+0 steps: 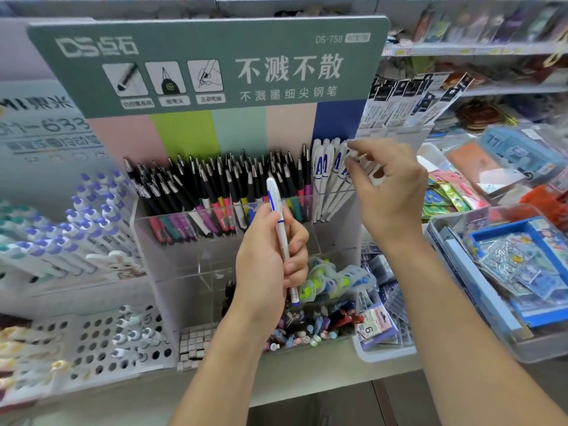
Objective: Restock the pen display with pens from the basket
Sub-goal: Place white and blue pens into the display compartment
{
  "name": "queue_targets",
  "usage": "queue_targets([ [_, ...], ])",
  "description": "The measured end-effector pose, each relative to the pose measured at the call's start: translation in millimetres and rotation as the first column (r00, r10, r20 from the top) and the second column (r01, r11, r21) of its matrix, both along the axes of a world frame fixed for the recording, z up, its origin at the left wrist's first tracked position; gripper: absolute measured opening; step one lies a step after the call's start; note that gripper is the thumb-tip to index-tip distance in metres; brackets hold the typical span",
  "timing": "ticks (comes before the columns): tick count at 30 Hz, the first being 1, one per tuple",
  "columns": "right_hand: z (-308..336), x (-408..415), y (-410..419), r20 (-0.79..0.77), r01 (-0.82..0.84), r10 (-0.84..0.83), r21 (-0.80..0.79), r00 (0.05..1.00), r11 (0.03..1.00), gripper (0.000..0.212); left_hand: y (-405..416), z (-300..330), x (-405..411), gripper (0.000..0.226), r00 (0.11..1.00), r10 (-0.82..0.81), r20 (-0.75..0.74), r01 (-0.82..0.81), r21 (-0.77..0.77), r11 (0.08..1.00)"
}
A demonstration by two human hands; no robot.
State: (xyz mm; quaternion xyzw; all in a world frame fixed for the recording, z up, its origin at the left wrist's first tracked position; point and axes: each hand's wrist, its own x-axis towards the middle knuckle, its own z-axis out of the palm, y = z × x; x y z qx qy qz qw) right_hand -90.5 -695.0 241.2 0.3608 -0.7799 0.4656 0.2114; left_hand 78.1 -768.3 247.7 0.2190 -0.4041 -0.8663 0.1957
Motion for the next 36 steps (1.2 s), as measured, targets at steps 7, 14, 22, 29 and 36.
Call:
queue_targets([
  [7,4,4,4,0.062,0.075,-0.086,0.16,0.994,0.984,0.042,3,-3,3,0.021,0.992,0.034,0.124,-0.001,-0.255,0.967],
  [14,26,53,25,0.744,-0.163,0.395,-0.368,0.539,0.916,0.023,11,-5,-2,0.023,0.987,0.033,0.159,0.017,-0.307,0.952],
  [22,-2,74,35,0.813,-0.094,0.521,-0.516,0.26,0.851,0.025,16,-10,-4,0.019,0.963,0.056,0.262,0.055,-0.396,0.917],
  [29,35,27,42,0.517,-0.036,0.357,-0.532,0.778,0.846,0.006,7,1,-8,0.016,0.94,0.227,0.257,-0.081,-0.476,0.876],
  [36,18,-7,2,0.155,-0.147,0.15,-0.031,0.976,0.989,0.02,10,2,-4,0.012,0.913,0.268,0.308,-0.136,-0.389,0.911],
])
